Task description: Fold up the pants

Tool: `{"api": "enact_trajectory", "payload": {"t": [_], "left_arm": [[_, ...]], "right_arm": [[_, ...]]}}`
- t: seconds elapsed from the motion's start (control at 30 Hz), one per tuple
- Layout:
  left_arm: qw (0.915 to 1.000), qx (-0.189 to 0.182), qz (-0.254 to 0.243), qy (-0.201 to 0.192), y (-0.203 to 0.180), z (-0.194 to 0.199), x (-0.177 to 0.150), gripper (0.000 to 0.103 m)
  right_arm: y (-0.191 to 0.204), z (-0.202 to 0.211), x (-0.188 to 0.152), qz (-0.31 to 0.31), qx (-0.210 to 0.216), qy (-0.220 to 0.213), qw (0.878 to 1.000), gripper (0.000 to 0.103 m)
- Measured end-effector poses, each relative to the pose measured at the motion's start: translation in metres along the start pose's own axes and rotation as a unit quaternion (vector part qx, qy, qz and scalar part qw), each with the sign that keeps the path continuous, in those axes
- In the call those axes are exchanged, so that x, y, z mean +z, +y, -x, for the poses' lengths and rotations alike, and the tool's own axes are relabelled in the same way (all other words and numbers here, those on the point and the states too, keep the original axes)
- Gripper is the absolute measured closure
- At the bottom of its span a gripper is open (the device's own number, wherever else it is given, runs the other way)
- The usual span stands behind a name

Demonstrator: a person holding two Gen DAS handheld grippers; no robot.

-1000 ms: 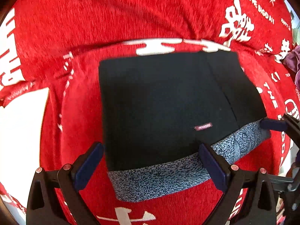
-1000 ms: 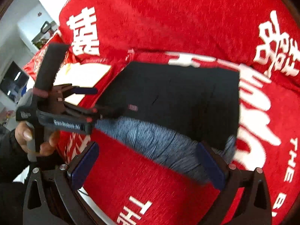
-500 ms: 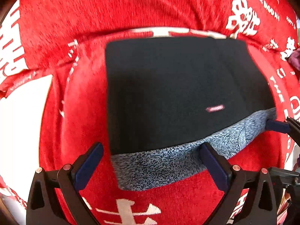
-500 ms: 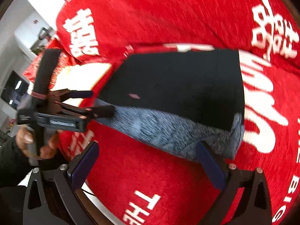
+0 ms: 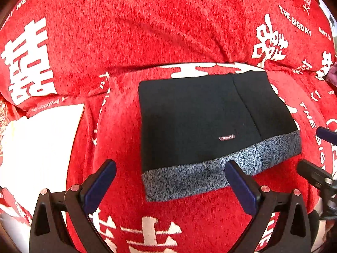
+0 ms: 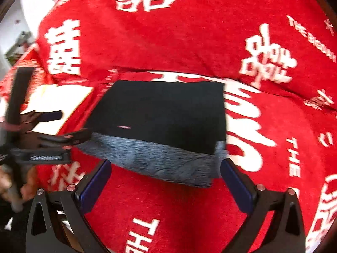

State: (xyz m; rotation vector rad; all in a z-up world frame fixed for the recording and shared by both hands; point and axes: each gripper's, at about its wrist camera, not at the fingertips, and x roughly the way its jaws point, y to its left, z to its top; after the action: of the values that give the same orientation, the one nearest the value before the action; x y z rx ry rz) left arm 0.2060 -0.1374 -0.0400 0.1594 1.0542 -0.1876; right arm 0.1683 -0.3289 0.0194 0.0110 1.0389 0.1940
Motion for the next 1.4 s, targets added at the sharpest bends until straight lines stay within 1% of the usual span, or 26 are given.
{"api": "enact_trajectory", "payload": {"t": [0.1, 0.17, 0.23, 0.33, 0.47, 0.6, 0.7, 1.4], "left_arm": [[0.9998, -0.005, 0.007, 0.016, 0.000, -0.001, -0.002, 0.000], [0.9997, -0.013, 0.017, 0.014, 0.001, 0.001, -0.007, 0.000], [0.9990, -0.029, 0.030, 0.014, 0.003, 0.004, -0.012, 0.000], [0.9986, -0.037, 0.037, 0.008, 0.002, 0.010, -0.019, 0.000], [0.9987, -0.034, 0.036, 0.011, 0.000, 0.015, -0.022, 0.000], [0.9987, -0.021, 0.045, 0.010, 0.002, 0.017, -0.024, 0.000], [0.9987, -0.023, 0.042, 0.018, 0.001, 0.016, -0.024, 0.000], [0.9991, -0.020, 0.034, 0.017, -0.002, 0.017, -0.021, 0.000]], "right_arm": [[0.003, -0.011, 0.003, -0.010, -0.051, 0.027, 0.998, 0.000], [0.004, -0.017, 0.001, -0.018, -0.061, 0.039, 0.997, 0.000], [0.006, -0.020, -0.003, -0.025, -0.057, 0.045, 0.997, 0.000], [0.013, -0.021, -0.008, -0.029, -0.062, 0.051, 0.996, 0.000], [0.017, -0.023, -0.010, -0.034, -0.068, 0.053, 0.996, 0.000], [0.018, -0.025, -0.008, -0.041, -0.066, 0.055, 0.995, 0.000], [0.018, -0.025, -0.007, -0.044, -0.066, 0.055, 0.995, 0.000], [0.018, -0.029, -0.003, -0.043, -0.069, 0.060, 0.995, 0.000]]}}
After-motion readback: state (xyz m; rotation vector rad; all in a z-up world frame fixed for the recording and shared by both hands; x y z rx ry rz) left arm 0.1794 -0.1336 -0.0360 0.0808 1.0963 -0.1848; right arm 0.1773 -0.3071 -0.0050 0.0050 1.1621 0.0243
